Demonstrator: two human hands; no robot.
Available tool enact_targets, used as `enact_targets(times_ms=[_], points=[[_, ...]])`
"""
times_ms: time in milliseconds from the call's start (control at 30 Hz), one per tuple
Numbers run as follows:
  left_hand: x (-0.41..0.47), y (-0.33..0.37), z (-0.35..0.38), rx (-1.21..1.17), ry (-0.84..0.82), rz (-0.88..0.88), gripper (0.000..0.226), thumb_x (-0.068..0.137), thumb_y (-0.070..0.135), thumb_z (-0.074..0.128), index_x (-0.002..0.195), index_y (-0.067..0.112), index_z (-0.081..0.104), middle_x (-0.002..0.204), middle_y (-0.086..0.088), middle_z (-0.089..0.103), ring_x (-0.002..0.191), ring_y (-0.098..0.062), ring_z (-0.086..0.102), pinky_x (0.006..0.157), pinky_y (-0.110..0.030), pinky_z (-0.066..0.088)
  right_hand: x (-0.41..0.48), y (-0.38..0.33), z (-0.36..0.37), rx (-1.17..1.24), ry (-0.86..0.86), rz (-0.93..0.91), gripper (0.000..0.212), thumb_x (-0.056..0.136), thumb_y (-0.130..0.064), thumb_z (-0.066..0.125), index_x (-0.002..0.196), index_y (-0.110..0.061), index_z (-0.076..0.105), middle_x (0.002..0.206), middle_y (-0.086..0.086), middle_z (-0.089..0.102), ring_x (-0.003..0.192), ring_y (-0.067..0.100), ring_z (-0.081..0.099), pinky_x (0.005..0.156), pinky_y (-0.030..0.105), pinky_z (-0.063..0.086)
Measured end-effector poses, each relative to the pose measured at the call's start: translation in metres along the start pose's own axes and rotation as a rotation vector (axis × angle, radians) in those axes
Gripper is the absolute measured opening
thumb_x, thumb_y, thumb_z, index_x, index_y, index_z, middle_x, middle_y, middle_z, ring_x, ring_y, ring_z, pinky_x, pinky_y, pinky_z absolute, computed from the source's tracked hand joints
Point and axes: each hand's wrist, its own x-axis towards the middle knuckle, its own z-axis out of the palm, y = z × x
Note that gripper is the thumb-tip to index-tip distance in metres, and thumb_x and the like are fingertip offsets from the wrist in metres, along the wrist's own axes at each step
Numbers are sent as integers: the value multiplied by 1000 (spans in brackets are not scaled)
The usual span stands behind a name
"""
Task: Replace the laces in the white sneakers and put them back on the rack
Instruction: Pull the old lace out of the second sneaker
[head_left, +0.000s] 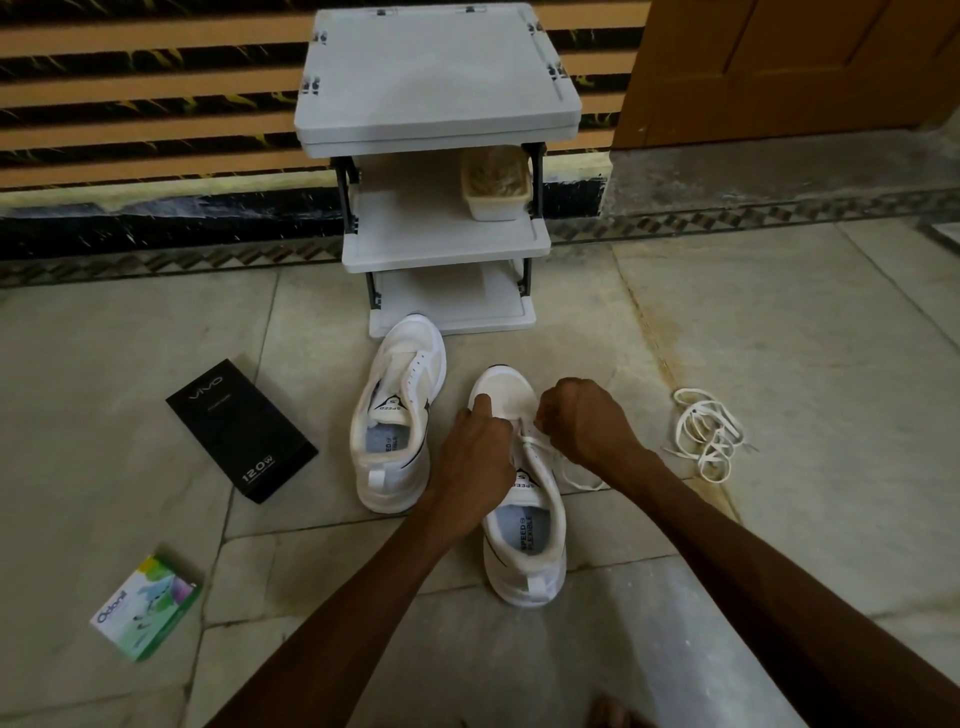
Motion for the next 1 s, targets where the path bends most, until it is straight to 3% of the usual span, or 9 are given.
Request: enact_targets(times_ms=[67,200,333,433,533,667,767,867,1000], points=[[0,0,-1,4,2,6,33,91,13,59,123,11,62,136,-8,38,118,-26,45,90,-31,41,-1,-1,4,23,22,29,24,92,-29,62,83,-9,73,85,7,67,76,23,64,71,33,52],[0,0,-1,27,-1,8,33,91,15,57,124,13,61,136,-8,38,118,-27,44,92,-31,40,-2,-4,7,93,31,95,55,101,-47,38,55,-16,40,54,0,41,48,14,41,59,29,38],[1,2,-2,15,-21,-1,32,91,16,58,123,10,62,140,-10,36,120,-28,43,91,-33,42,1,-5,11,13,-26,176,33,90,-39,63,80,-7,66,77,10,66,67,24,63,60,26,41],[0,2,-3,13,-29,0,32,91,15,58,122,10,62,140,-10,36,119,-28,43,90,-32,41,3,-5,11,24,-56,202,23,88,-25,63,89,-3,68,87,14,70,79,29,68,62,26,41],[-1,2,-4,16,-18,20,32,91,13,57,123,9,62,137,-11,39,119,-28,43,91,-32,38,-2,-11,-13,519,-58,251,15,91,-10,57,83,-6,69,84,12,68,78,24,65,63,26,46],[0,2,-5,24,-14,44,33,92,13,55,124,10,61,136,-13,40,119,-28,42,93,-30,35,-15,-33,-94,1274,174,80,16,94,-2,42,85,-6,55,95,9,59,92,20,58,83,31,53],[-2,4,-6,45,-14,56,34,92,12,55,125,9,60,135,-13,42,121,-27,40,94,-30,34,-13,-35,-134,1572,263,37,19,99,-6,40,91,-12,57,101,5,64,96,18,63,82,32,56],[-3,5,-4,62,-15,68,34,91,12,56,124,10,60,133,-12,42,119,-26,41,92,-31,37,-5,-28,-113,1173,290,166,20,97,-8,46,87,-16,61,90,5,70,68,11,61,60,26,50],[-3,4,-4,46,-11,52,33,90,13,56,122,13,62,132,-10,40,115,-26,43,89,-32,41,2,-9,-43,386,69,128,14,92,-19,62,91,-16,75,94,2,73,76,13,65,69,26,49]])
